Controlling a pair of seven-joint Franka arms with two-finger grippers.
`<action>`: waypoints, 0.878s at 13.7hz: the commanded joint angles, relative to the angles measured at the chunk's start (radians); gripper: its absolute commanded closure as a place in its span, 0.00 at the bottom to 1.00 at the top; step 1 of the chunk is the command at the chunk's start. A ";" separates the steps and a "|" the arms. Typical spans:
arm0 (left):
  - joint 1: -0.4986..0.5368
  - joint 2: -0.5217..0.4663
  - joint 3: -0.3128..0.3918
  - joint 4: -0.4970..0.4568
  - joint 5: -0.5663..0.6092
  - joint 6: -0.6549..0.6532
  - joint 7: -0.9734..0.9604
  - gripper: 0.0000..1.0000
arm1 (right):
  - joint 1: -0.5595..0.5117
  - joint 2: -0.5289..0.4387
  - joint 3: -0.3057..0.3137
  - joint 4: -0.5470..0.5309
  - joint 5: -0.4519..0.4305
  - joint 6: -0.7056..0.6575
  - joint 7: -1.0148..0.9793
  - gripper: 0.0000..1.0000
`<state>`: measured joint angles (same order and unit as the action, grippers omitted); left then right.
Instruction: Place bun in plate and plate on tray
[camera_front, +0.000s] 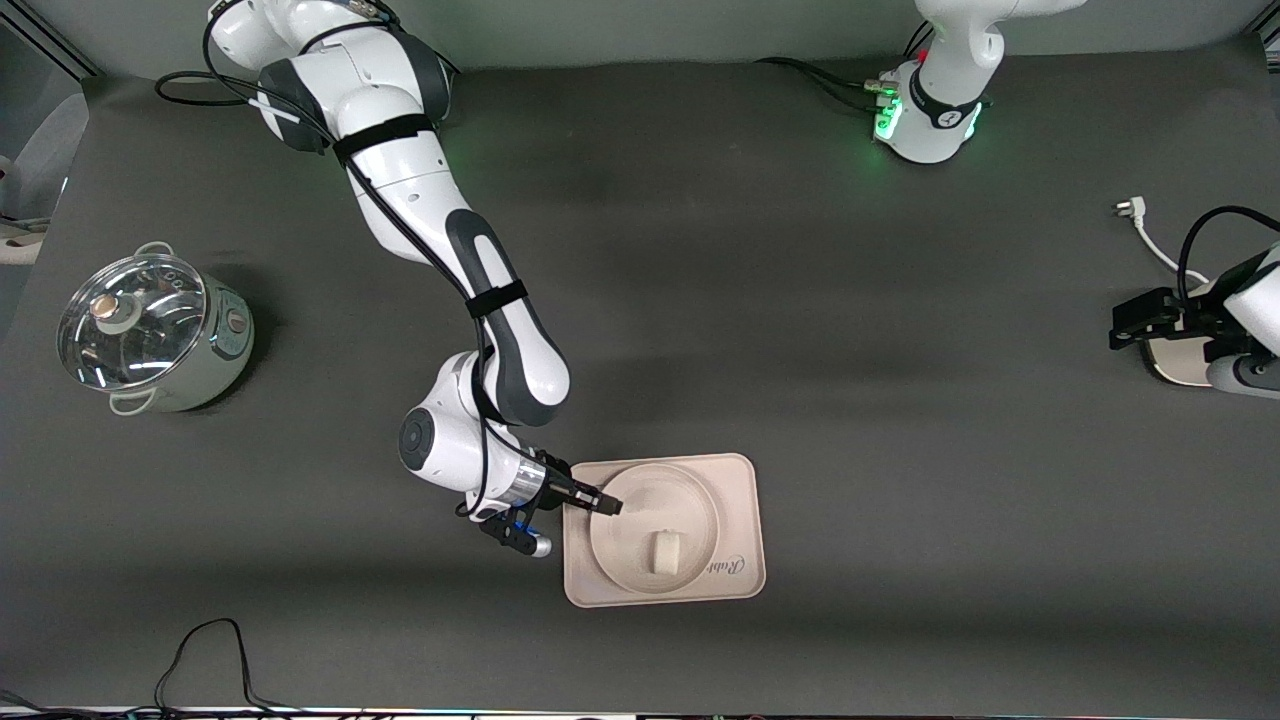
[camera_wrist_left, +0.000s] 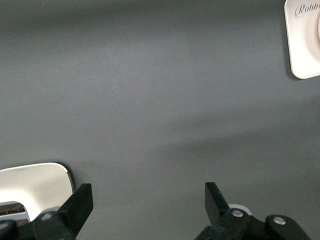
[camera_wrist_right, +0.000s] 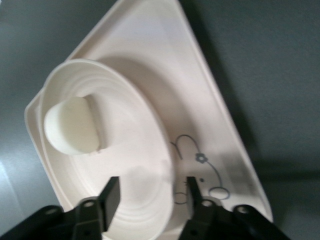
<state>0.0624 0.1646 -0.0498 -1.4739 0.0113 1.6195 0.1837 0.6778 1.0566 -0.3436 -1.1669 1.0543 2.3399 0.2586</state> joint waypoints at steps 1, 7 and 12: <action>0.001 -0.014 0.001 0.021 -0.002 0.003 0.002 0.00 | -0.014 -0.067 -0.003 0.004 -0.093 -0.071 0.016 0.00; 0.002 -0.011 0.001 0.020 -0.010 0.002 0.005 0.00 | -0.076 -0.350 -0.070 -0.087 -0.589 -0.483 -0.154 0.00; 0.001 -0.013 0.002 0.021 -0.016 -0.001 0.005 0.00 | -0.053 -0.676 -0.164 -0.416 -0.813 -0.487 -0.305 0.00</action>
<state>0.0630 0.1591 -0.0491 -1.4569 0.0012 1.6221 0.1838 0.5912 0.5466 -0.5018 -1.3882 0.3446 1.8257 -0.0078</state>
